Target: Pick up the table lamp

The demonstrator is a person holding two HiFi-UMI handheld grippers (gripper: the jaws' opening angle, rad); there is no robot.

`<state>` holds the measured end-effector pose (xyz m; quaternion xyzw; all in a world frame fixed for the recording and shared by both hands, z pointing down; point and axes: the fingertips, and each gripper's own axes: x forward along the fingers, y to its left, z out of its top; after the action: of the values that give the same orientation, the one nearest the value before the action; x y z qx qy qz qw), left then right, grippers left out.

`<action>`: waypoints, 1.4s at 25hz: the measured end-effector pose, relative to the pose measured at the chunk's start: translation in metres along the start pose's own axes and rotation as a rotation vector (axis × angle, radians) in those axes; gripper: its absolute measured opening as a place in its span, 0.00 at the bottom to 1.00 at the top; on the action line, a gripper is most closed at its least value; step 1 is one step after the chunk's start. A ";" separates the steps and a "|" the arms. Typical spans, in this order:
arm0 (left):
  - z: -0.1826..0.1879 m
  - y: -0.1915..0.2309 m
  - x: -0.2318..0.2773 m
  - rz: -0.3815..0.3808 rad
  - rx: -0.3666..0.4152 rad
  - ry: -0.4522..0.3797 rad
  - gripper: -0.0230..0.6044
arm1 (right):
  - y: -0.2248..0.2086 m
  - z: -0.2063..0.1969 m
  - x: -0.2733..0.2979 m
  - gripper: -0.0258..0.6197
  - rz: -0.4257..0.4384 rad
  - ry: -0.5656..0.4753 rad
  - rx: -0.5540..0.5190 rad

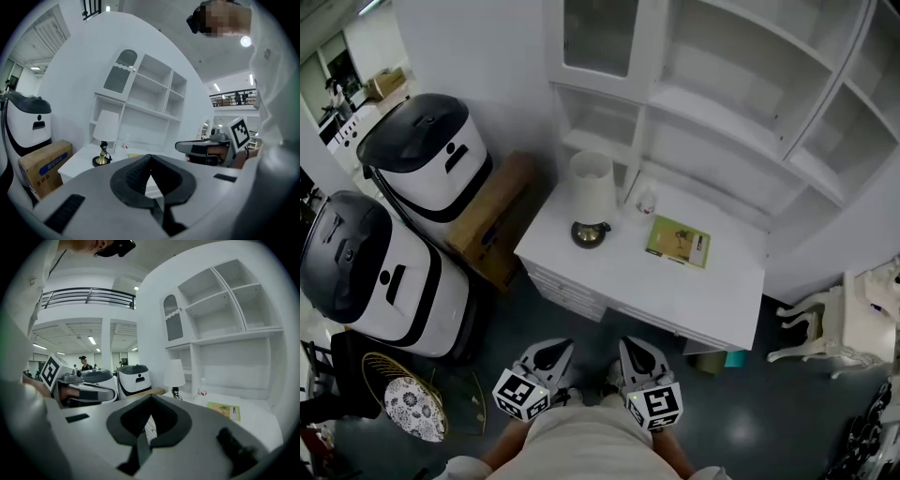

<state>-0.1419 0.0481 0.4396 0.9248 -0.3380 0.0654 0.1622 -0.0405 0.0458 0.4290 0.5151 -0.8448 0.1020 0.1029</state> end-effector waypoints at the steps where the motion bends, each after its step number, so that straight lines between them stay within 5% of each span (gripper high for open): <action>1: 0.004 0.001 0.009 0.006 0.003 -0.005 0.05 | -0.008 0.003 0.003 0.06 0.005 -0.003 -0.002; 17: 0.023 -0.009 0.131 0.076 0.032 0.006 0.05 | -0.118 0.008 0.027 0.06 0.062 0.001 -0.018; 27: 0.001 0.008 0.157 0.076 0.046 0.067 0.05 | -0.124 -0.020 0.046 0.06 0.072 0.078 0.000; 35: -0.001 0.064 0.164 0.082 0.060 0.056 0.05 | -0.113 -0.027 0.066 0.06 0.036 0.099 0.019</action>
<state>-0.0585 -0.0964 0.4952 0.9124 -0.3689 0.1078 0.1409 0.0327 -0.0536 0.4807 0.4949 -0.8469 0.1374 0.1376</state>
